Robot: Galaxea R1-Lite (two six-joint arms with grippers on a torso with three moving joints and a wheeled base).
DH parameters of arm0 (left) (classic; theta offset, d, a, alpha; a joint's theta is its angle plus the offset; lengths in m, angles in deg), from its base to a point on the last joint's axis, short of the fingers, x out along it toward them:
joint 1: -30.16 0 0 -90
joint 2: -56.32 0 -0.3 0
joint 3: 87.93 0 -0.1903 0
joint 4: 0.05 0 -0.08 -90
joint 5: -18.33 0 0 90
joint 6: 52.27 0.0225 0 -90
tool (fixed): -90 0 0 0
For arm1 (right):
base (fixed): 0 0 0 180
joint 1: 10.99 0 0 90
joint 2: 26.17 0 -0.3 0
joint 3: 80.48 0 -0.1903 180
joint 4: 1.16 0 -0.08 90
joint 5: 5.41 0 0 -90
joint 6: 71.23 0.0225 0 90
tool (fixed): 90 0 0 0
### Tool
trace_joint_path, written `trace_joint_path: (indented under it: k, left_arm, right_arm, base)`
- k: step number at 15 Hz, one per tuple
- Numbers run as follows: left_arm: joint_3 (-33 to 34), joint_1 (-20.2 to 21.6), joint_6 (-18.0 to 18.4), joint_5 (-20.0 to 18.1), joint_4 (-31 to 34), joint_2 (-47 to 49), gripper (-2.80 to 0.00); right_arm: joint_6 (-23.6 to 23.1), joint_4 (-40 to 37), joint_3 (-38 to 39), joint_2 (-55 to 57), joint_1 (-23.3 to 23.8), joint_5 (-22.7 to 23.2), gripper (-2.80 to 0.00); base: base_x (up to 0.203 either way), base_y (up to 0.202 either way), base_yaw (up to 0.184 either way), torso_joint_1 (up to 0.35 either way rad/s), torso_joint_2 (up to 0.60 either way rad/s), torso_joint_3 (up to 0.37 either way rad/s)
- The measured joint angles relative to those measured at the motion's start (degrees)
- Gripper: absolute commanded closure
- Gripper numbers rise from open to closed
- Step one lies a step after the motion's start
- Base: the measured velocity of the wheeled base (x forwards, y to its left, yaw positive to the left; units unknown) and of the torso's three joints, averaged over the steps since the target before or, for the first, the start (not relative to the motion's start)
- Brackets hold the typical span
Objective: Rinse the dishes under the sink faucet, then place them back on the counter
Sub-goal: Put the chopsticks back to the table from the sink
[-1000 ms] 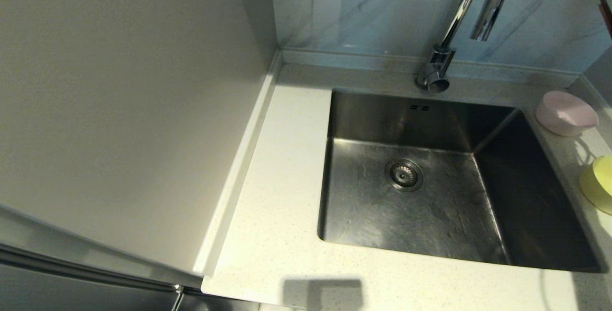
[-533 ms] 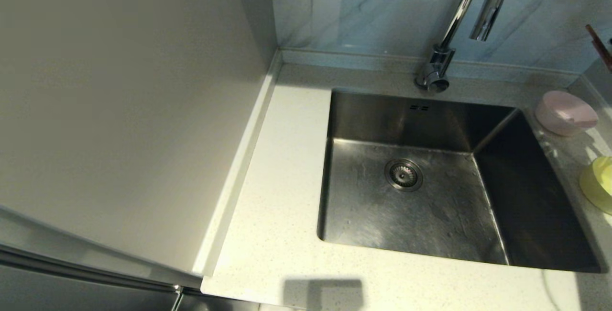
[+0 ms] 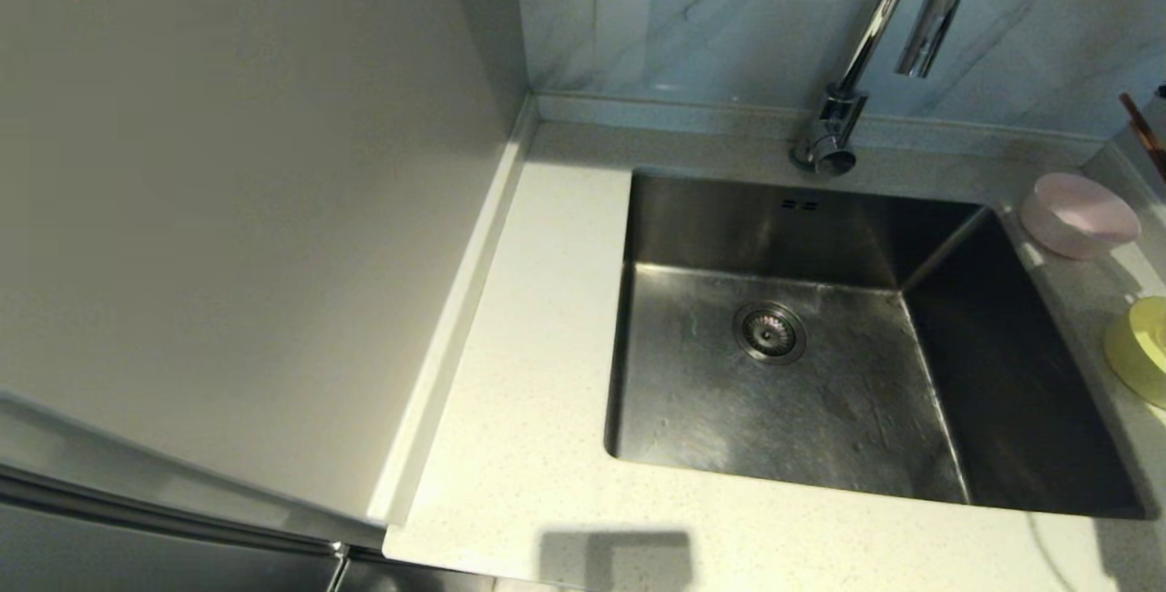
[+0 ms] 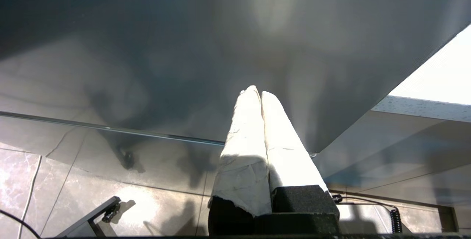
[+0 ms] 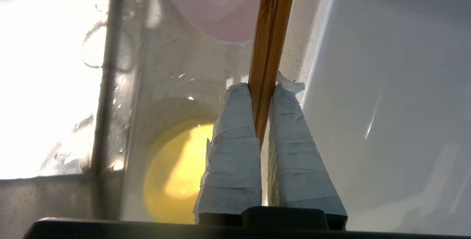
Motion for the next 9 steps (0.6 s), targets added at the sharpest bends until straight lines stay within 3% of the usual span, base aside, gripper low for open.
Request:
trace_joint_path:
  k: [4, 9]
  left_arm:
    - [0.00, 0.00, 0.00, 0.01, 0.00, 0.00, 0.00]
    - [0.00, 0.00, 0.00, 0.01, -0.02, 0.00, 0.00]
  right_arm:
    - [-0.06, -0.02, -0.27, 2.27, -0.11, -2.90, 0.00]
    - [-2.90, -0.17, 0.18, 3.88, -0.11, -3.12, 0.00]
  base:
    - [0.000, 0.000, 0.000, 0.000, 0.00, 0.000]
    - [0.000, 0.000, 0.000, 0.000, 0.00, 0.000]
